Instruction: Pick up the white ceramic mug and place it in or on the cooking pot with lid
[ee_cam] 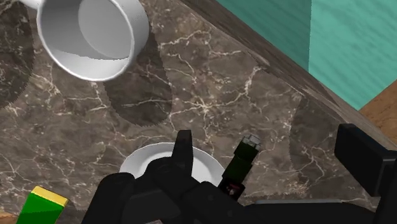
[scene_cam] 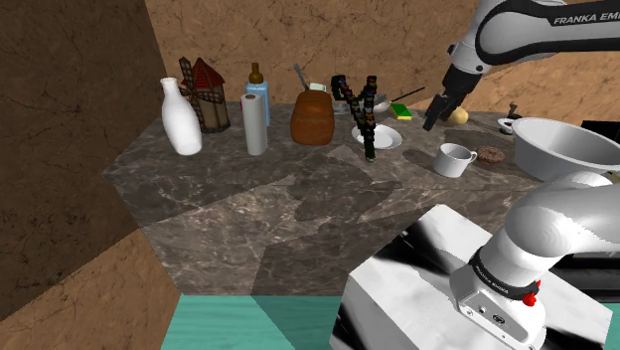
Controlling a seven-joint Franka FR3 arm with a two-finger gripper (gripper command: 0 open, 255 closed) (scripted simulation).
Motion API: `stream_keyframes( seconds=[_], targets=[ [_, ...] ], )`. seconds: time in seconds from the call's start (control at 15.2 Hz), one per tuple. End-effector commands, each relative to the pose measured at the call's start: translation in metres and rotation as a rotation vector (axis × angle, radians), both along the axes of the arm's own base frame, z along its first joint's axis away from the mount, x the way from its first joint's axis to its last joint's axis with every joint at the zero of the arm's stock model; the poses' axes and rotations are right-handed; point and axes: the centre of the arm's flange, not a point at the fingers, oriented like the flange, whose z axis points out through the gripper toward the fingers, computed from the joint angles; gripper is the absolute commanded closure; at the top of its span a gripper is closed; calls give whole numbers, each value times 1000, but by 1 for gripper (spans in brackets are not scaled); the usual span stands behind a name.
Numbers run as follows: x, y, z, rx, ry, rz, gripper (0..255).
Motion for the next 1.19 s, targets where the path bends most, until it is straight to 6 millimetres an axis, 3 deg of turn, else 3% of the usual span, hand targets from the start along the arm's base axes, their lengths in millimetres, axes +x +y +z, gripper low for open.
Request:
stream_keyframes(
  seconds=[0.0, 0.73, 1.12],
  targets=[
    [-6, -18, -19, -7, 10, -2, 0],
    [-28, -108, -119, -46, 72, -21, 0],
    [-26, -110, -151, -46, 72, -21, 0]
  ],
)
